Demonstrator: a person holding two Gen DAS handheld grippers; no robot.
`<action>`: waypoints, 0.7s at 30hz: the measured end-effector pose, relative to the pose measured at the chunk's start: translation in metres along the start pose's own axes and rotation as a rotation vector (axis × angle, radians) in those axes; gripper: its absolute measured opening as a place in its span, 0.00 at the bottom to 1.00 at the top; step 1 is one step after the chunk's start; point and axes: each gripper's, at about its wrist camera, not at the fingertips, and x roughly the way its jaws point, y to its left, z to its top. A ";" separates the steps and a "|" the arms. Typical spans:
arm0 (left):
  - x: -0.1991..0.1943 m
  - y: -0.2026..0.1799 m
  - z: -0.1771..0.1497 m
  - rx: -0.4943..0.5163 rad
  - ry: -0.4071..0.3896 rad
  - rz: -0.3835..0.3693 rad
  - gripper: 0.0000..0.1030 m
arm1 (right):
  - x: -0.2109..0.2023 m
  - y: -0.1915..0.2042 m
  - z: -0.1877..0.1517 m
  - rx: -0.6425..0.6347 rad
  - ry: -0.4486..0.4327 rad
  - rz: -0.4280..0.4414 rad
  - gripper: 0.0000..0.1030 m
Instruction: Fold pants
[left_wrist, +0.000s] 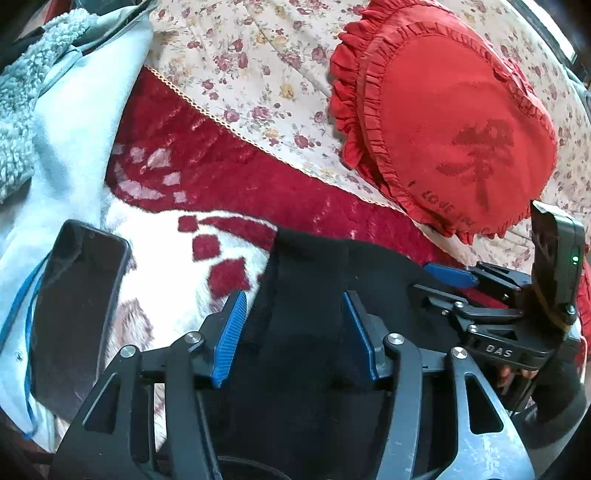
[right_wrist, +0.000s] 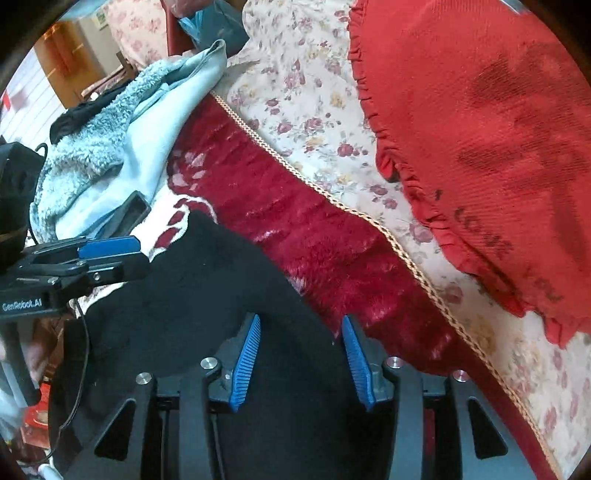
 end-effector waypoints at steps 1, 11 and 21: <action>0.000 0.001 0.002 -0.001 -0.001 0.000 0.51 | -0.001 0.000 0.000 0.006 -0.001 0.010 0.39; -0.011 -0.021 0.016 0.180 -0.018 -0.010 0.51 | -0.038 0.049 -0.015 -0.156 -0.123 -0.045 0.08; -0.025 -0.038 0.011 0.235 -0.033 -0.025 0.51 | -0.054 0.087 -0.023 -0.228 -0.183 -0.063 0.05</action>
